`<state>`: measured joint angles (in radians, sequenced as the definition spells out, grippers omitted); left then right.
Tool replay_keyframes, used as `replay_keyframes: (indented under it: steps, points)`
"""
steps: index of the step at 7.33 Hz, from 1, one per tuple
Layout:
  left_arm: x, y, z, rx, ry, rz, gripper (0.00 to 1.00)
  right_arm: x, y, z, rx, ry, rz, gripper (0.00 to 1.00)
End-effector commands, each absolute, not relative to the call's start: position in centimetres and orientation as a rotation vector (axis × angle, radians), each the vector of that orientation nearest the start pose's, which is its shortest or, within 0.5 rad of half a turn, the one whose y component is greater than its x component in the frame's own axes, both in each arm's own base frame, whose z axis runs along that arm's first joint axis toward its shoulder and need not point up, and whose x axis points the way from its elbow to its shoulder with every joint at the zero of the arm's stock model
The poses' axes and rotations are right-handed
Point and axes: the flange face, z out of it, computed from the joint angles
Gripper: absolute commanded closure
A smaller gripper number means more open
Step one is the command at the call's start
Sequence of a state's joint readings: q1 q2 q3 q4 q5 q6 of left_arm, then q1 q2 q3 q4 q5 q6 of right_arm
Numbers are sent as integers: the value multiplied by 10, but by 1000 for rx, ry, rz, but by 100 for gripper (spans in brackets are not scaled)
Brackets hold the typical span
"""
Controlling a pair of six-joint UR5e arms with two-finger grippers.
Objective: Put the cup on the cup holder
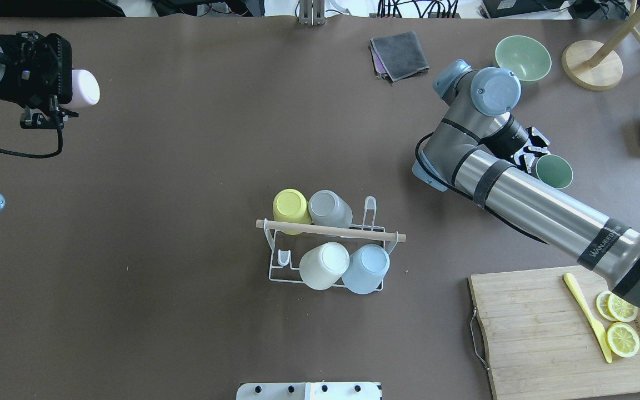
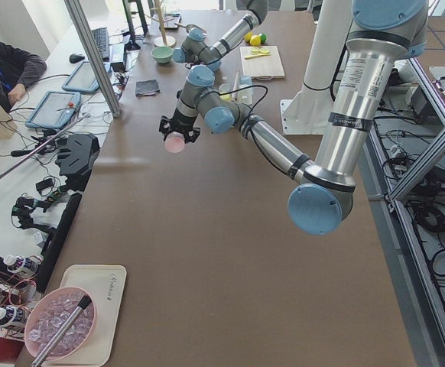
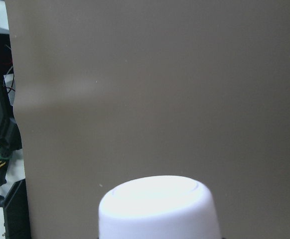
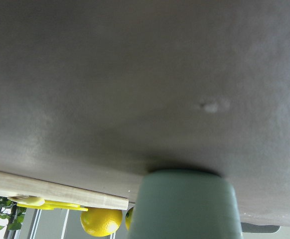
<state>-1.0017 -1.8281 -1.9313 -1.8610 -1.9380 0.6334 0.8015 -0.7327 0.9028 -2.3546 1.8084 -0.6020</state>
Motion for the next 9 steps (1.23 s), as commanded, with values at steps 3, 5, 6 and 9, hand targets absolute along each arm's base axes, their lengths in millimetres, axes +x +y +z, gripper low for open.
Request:
replay_keyframes:
  steps: [3, 5, 6, 9]
  points:
    - [225, -492, 313, 1259, 571, 1111, 52, -427, -598, 512, -669, -191, -1248, 86]
    - [238, -458, 299, 1381, 754, 1096, 52, -408, -609, 496, -628, -201, -1230, 95]
    - [244, -438, 299, 1444, 839, 1085, 52, -397, -610, 473, -576, -212, -1229, 96]
    - [277, -369, 290, 1612, 1173, 1039, 52, -358, -627, 383, -336, -342, -1183, 100]
